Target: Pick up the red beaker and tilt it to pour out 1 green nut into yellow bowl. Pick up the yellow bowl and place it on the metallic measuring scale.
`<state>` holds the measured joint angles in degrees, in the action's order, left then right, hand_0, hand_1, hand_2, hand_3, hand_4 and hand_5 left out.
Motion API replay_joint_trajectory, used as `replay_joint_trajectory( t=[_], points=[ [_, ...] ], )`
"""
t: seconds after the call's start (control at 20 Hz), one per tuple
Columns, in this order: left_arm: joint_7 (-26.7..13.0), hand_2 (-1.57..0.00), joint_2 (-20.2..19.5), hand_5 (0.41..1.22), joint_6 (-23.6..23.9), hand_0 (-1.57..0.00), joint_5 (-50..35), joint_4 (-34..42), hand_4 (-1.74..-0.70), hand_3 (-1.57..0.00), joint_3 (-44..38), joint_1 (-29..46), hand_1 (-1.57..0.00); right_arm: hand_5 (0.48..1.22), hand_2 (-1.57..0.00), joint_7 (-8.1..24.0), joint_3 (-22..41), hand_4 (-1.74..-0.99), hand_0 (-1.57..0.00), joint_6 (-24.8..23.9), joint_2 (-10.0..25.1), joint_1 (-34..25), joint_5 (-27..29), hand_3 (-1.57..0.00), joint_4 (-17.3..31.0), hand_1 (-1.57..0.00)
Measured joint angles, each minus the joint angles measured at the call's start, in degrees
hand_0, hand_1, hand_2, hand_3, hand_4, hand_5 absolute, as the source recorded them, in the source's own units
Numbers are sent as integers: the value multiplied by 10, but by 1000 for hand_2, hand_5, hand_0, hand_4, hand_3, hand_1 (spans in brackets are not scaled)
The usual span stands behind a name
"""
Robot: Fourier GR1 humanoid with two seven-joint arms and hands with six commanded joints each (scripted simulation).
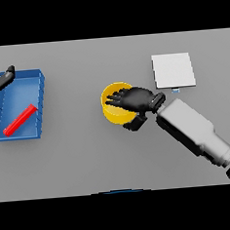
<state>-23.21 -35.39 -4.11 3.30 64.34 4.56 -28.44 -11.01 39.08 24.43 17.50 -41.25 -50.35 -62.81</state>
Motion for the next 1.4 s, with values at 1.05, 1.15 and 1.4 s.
replay_joint_trajectory(
  t=[1.05, 1.15, 1.4],
  points=[
    [1, 1, -1, 703, -6, 1, 0, -1, -782, 1, 2, -4, 1, 1207, -1387, -25, 7, -1719, -1510, 30, 9, -12, 19, -1195, 7, -1507],
    [3, 1, -8, 706, -5, 1, 3, 3, -775, 1, 2, 1, 1, 1212, -1440, -15, -3, -1727, -1532, 45, 19, -12, 29, -1173, -14, -1530],
    [13, 1, -1, 702, -5, 1, 3, -2, -780, 1, 4, -2, 1, 1218, -1451, 16, -27, -1736, -1558, 85, 53, -18, 48, -1204, -69, -1558]
  ],
)
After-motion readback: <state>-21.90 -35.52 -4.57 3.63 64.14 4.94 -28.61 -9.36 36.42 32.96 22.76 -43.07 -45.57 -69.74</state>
